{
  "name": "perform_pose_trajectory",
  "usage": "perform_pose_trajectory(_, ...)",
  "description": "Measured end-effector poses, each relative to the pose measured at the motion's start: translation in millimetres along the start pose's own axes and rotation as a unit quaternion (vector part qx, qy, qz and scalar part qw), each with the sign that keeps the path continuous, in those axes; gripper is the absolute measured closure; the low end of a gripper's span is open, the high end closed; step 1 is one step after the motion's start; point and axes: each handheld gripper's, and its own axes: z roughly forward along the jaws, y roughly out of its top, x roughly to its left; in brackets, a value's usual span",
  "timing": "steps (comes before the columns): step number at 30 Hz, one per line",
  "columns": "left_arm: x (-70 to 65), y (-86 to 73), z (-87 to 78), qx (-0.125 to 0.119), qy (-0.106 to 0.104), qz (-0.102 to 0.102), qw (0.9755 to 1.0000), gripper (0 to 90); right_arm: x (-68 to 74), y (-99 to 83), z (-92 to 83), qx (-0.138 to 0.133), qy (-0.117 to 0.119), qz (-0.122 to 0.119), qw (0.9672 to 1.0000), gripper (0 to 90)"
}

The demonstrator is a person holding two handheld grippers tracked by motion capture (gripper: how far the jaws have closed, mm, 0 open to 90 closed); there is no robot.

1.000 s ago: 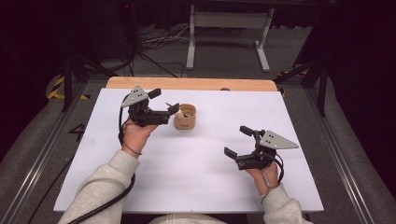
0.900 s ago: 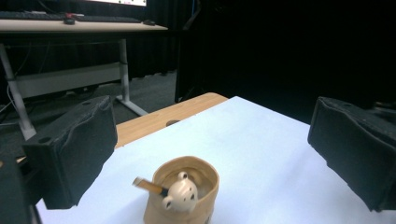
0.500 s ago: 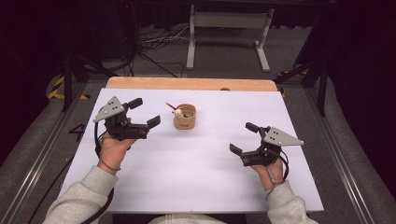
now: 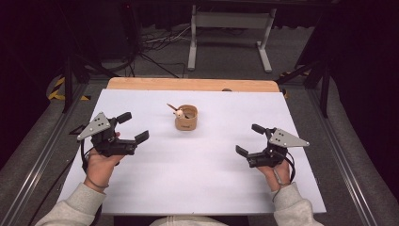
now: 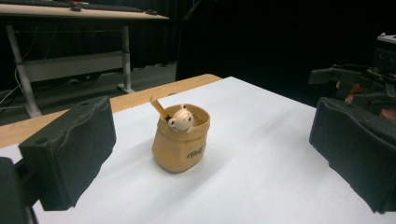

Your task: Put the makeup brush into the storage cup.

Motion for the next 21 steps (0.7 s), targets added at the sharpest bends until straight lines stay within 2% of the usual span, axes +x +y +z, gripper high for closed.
perform_pose_trajectory(9, -1.0, -16.9, -13.1, 0.006, 0.006, 0.009, 0.9999, 1.4, -1.1, -6.1, -1.1, 0.008, 0.001, -0.008, 0.9999, 0.0)
perform_pose_trajectory(11, 0.3, -24.6, -17.1, 0.005, 0.006, -0.004, 1.0000, 1.4, -1.3, -8.3, -1.7, 0.012, 0.000, -0.008, 0.9999, 0.0)
perform_pose_trajectory(17, 3.3, -35.0, -21.9, 0.007, 0.012, -0.007, 0.9999, 1.5, -1.4, -13.9, -3.8, 0.014, 0.000, -0.006, 0.9999, 0.0)
perform_pose_trajectory(21, 1.9, -45.1, -24.7, 0.008, 0.017, -0.002, 0.9998, 1.5, 0.2, -15.8, -5.8, 0.010, -0.001, -0.005, 0.9999, 0.0)
